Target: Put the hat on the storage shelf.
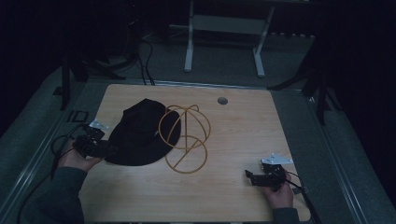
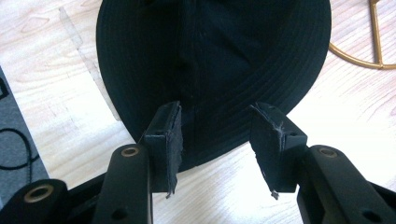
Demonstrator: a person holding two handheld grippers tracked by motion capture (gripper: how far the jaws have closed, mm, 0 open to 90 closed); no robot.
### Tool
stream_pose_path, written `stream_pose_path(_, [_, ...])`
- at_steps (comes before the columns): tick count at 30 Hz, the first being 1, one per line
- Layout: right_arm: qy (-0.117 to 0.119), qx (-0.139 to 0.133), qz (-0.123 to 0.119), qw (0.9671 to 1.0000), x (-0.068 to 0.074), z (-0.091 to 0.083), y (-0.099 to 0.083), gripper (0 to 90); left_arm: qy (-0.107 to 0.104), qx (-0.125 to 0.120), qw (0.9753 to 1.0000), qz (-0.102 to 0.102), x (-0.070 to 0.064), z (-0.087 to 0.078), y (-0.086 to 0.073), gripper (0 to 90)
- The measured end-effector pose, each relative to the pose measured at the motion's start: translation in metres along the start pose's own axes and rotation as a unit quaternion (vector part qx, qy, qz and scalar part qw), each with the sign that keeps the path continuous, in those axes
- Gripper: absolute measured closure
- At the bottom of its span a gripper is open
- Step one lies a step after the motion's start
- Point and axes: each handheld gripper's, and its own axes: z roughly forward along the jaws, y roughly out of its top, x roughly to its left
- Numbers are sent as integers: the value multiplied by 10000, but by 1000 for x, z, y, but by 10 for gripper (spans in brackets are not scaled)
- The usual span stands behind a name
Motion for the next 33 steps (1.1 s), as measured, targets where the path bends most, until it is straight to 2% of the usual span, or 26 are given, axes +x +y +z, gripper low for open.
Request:
stream_pose_path(4, [0, 2, 3, 10000, 0, 0, 0, 137, 69, 160, 9998, 132, 0, 3, 10, 533])
stream_pose_path(8, [-1, 0, 1, 10000, 0, 0, 0, 137, 82, 196, 9997, 83, 2, 4, 17, 528])
stream_pose_path(15, [-1, 0, -2, 10000, 0, 0, 0, 137, 133, 299, 9994, 148, 4, 8, 27, 528])
stream_pose_path(19, [-1, -1, -2, 10000, 0, 0, 0, 137, 138, 542, 9976, 418, 2, 13, 35, 532])
stream_pose_path(22, [-1, 0, -1, 10000, 0, 0, 0, 137, 130, 605, 9967, 528, 2, 14, 42, 536])
stream_pose_path(28, [-1, -1, -3, 10000, 0, 0, 0, 137, 131, 676, 9953, 677, 3, 16, 57, 543])
stream_pose_path(33, [-2, 0, -2, 10000, 0, 0, 0, 137, 96, 806, 9942, 712, 5, 23, 66, 559])
